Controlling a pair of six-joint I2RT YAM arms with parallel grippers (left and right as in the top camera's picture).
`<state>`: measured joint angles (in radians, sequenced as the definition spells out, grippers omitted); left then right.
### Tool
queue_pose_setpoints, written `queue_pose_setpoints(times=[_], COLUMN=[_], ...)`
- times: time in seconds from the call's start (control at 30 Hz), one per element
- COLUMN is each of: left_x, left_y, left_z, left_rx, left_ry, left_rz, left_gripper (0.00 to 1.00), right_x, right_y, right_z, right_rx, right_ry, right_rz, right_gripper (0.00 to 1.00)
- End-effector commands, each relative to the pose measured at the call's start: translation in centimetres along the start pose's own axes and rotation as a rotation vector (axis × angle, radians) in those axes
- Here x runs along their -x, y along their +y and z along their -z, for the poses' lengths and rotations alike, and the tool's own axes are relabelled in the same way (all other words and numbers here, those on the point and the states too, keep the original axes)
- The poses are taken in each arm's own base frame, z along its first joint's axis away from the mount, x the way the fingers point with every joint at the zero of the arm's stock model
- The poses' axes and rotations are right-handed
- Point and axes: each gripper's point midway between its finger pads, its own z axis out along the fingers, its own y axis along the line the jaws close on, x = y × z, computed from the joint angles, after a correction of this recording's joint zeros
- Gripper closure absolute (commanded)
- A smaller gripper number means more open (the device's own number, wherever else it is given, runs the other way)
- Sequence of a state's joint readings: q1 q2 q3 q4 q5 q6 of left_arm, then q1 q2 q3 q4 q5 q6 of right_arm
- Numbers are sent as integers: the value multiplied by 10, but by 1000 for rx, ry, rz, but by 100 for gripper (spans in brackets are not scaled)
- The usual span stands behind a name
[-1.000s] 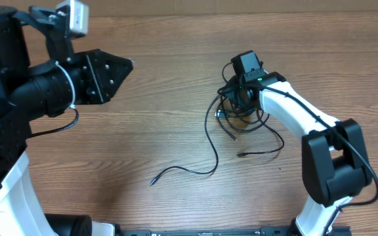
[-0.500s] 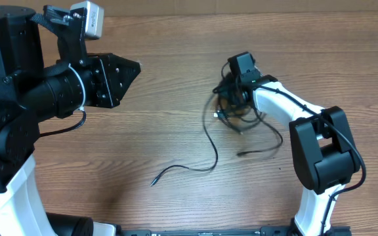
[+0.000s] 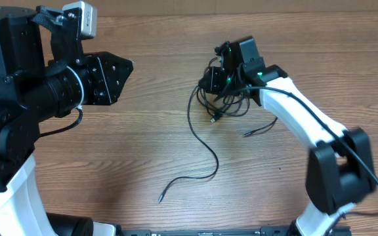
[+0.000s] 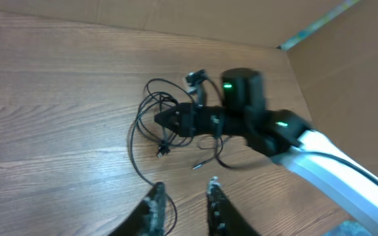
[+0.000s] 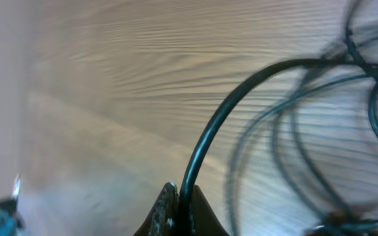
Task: Untangle cables
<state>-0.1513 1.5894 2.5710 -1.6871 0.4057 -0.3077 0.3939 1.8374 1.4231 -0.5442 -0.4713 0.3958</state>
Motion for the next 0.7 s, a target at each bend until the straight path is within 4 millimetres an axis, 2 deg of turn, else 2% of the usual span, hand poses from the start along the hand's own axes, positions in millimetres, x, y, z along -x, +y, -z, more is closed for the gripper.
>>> queue_pose_setpoints(times=[0.0,0.1,0.17,0.4,0.57,0.67], left_x=[-4,-10,-16,-36,-47,-62], left_y=[9,15,17,5,14,19], left_z=[-12,-23,-30,-53,-72,-87], left_rx=[32,40,30,-134,-144,-153], left_ry=[38,85,123,236,296,365], left_rz=[-2,-28,-72,-204,-194,-166], left_gripper=[71,70,73,73,63,50], right_x=[11,4,1,-1,2,1], right_y=[63,83,92,123,149,158], right_z=[47,75,92,166,225,250], right_rx=[103,122,129,137,159,164], right_ry=[-75,-95,-112,-255,-402,-466], right_rz=[192,229,246,333,356,373], right_gripper=[96,96,96,96,96,96])
